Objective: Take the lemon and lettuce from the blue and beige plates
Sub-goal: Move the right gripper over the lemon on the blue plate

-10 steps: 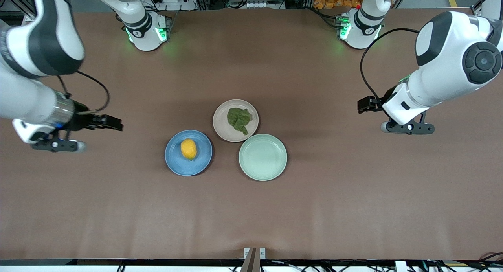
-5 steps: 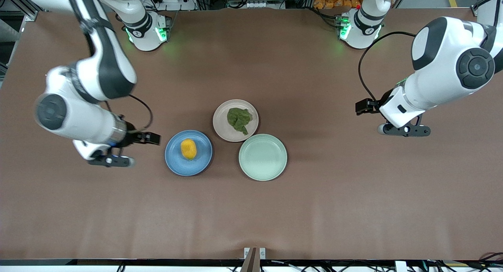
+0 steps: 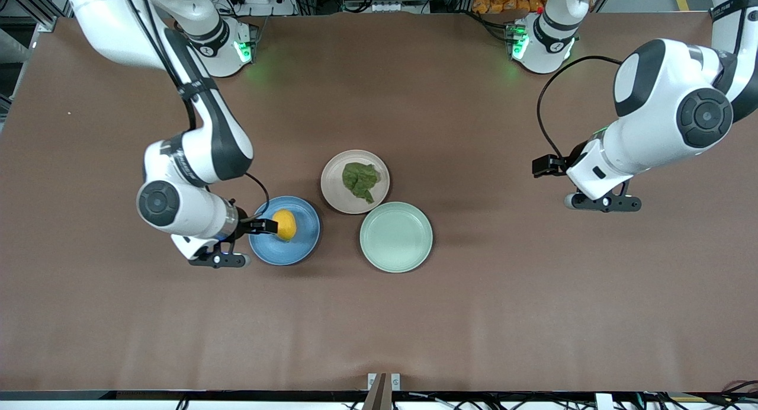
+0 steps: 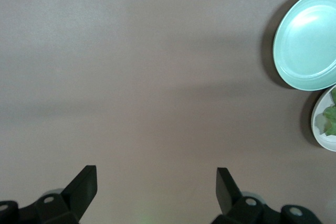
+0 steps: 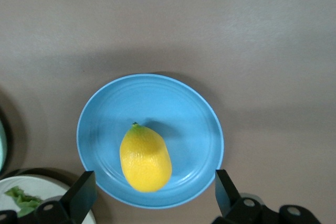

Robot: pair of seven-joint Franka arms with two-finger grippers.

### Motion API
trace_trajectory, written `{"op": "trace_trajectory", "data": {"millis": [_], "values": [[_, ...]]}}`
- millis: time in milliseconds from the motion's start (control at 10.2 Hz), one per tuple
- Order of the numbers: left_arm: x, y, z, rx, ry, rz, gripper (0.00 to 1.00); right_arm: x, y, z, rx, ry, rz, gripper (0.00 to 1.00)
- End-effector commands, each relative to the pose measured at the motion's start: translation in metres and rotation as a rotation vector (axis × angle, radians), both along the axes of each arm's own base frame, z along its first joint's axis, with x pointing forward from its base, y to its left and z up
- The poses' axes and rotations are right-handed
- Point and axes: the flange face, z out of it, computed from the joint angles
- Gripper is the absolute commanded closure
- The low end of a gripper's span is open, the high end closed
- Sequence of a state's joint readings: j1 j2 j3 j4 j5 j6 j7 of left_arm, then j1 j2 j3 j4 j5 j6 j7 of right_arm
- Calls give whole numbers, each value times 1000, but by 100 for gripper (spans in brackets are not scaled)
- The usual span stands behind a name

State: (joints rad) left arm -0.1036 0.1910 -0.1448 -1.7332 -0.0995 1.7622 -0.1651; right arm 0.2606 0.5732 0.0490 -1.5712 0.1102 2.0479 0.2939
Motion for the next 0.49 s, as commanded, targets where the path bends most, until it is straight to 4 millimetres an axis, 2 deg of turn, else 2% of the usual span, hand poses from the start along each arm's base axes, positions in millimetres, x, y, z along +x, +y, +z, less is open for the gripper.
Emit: {"op": "trace_trajectory", "data": {"millis": [0, 195, 390], "values": [[3, -7, -6, -22, -3, 24, 0, -6, 10, -21, 0, -21, -4, 0], [5, -11, -11, -22, 0, 20, 0, -15, 15, -39, 0, -35, 2, 0], [3, -26, -20, -12, 8, 56, 0, -24, 18, -53, -3, -36, 6, 0]]}}
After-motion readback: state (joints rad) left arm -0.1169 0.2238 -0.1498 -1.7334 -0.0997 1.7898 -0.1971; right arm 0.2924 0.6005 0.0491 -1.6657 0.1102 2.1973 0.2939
